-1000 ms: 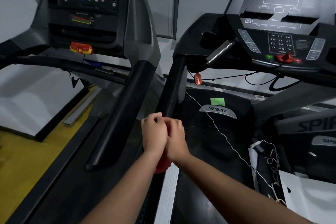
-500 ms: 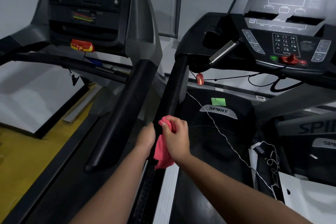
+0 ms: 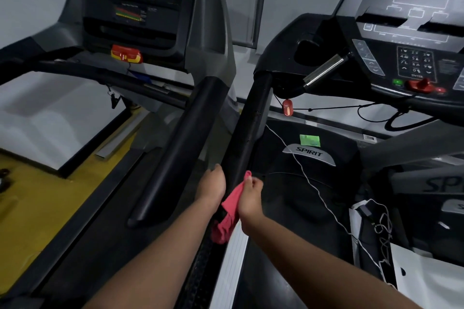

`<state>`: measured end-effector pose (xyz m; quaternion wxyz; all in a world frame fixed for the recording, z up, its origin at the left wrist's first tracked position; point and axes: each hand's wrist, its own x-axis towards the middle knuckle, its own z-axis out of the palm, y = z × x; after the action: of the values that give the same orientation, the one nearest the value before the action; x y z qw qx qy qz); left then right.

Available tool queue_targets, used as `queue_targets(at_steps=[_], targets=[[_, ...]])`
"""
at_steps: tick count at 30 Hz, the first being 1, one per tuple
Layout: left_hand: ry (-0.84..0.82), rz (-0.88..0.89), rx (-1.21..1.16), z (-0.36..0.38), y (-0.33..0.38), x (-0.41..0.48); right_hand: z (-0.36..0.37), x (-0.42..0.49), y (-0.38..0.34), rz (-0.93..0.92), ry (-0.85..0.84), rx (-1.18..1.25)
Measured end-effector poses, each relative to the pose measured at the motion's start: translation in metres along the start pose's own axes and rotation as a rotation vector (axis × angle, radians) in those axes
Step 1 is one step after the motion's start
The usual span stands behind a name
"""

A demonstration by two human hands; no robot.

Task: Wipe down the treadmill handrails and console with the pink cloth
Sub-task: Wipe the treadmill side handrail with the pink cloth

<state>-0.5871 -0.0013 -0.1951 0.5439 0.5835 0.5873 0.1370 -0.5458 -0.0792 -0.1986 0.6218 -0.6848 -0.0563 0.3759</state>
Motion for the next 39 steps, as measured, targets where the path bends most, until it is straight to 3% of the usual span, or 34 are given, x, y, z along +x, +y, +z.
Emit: queue_targets(at_steps=[3, 8, 12, 15, 18, 23, 28, 34, 39], targets=[[0.012, 0.009, -0.014, -0.001, -0.002, 0.000, -0.002, 0.004, 0.006, 0.192, -0.083, 0.073], [-0.006, -0.003, 0.038, 0.001, -0.005, 0.008, 0.001, 0.004, -0.010, 0.020, 0.122, 0.005], [0.006, -0.037, 0.040, 0.003, -0.006, 0.011, 0.002, 0.005, -0.015, -0.017, 0.147, 0.059], [0.024, -0.037, 0.038, 0.003, -0.006, 0.008, 0.009, 0.014, -0.015, 0.160, 0.089, 0.192], [0.064, -0.036, 0.032, 0.002, -0.008, 0.008, 0.006, 0.017, -0.019, 0.369, -0.082, 0.373], [0.054, -0.046, 0.026, 0.004, -0.009, 0.012, -0.002, 0.011, -0.029, 0.438, -0.184, 0.281], [0.080, -0.063, 0.050, 0.006, -0.010, 0.015, -0.014, 0.004, -0.029, 0.236, -0.141, 0.050], [0.063, -0.056, 0.065, 0.006, -0.012, 0.016, -0.022, -0.008, -0.018, -0.336, -0.102, -0.401], [0.041, -0.023, 0.036, 0.007, -0.016, 0.020, -0.023, -0.008, -0.025, -0.586, -0.160, -0.720]])
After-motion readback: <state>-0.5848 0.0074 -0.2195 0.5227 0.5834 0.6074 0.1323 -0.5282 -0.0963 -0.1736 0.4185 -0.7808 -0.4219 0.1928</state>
